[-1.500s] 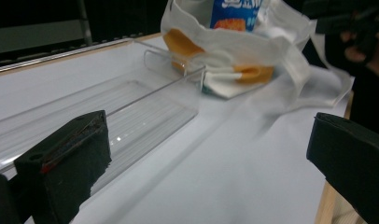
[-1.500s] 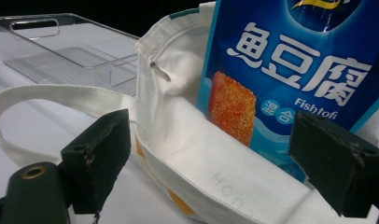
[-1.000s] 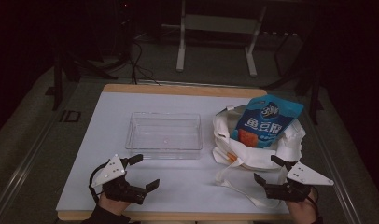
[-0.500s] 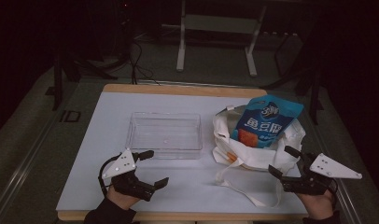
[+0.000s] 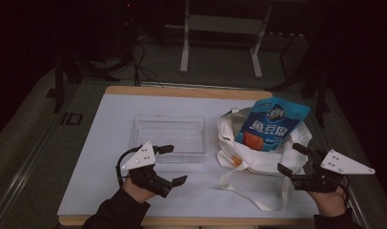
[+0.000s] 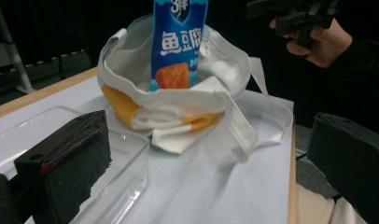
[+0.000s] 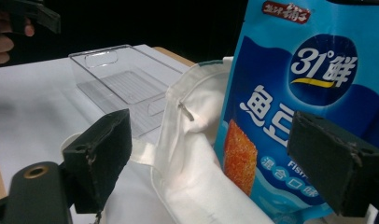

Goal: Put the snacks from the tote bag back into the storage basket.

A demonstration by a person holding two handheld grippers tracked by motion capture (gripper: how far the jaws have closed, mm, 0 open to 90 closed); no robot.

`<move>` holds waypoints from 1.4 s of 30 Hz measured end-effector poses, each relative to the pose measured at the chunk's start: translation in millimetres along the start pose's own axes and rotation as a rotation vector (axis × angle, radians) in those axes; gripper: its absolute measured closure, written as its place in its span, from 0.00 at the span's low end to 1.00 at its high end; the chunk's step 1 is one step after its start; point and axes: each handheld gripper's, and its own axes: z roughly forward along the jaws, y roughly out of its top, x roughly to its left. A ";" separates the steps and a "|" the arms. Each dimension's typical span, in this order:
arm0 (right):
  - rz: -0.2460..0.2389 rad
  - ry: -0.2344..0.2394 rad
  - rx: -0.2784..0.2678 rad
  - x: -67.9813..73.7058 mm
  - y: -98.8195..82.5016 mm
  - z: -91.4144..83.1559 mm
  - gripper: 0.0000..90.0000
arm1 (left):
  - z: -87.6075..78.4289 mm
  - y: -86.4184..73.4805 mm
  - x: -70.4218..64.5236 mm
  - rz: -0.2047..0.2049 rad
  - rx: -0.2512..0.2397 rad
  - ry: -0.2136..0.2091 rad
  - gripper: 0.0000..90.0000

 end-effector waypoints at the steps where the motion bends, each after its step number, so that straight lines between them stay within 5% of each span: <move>1: 0.001 -0.003 -0.001 -0.9 0.4 -0.2 0.16 | 2.2 2.3 1.6 0.001 -0.002 -0.008 0.00; 15: -0.001 -0.007 0.014 -18.8 3.4 -1.5 0.16 | 44.7 27.0 18.3 0.050 0.043 -0.048 0.00; 36: 0.011 -0.028 0.051 -51.6 0.4 -3.4 0.16 | 111.0 63.4 32.6 0.077 0.004 -0.124 0.00; 42: 0.021 -0.038 0.058 -61.1 -4.3 -2.7 0.18 | 137.1 69.0 37.3 0.092 0.041 -0.123 0.00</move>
